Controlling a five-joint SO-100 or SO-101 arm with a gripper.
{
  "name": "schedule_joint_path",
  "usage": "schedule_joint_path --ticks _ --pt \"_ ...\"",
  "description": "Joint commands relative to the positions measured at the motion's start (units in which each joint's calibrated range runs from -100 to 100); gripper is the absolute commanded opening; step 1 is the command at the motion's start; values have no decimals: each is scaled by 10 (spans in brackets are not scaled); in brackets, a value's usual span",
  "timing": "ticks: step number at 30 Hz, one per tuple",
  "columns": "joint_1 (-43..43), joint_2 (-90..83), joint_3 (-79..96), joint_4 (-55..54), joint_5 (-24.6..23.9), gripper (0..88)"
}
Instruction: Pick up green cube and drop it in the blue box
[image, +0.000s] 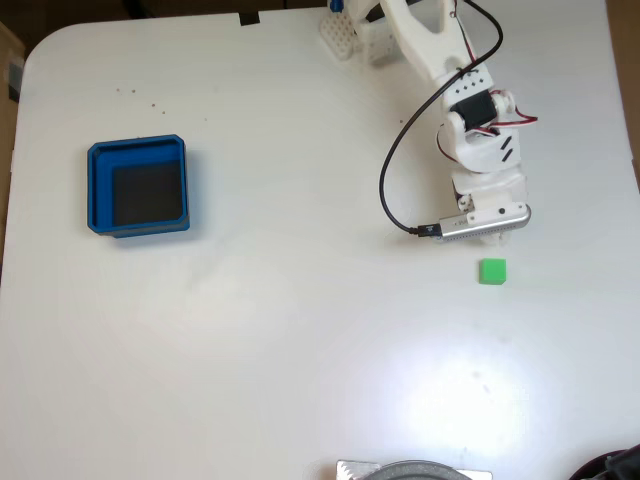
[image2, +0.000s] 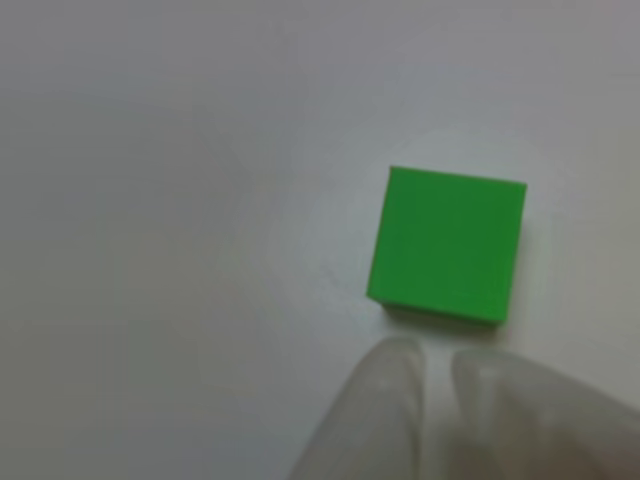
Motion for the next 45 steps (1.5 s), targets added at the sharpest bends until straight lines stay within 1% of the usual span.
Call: schedule_joint_path --ticks 1,5,14,21,27,33,39,45 --pt "10 6 -33 -46 -1 30" --pt "28 12 -31 -68 2 31" --pt "33 13 -27 -64 3 38" --pt "29 13 -28 -67 2 128" --pt "29 13 -32 -69 1 175" --pt "26 13 -30 -70 -1 240" --pt "1 15 -29 -70 -1 253" --pt "-5 36 -35 -72 0 254"
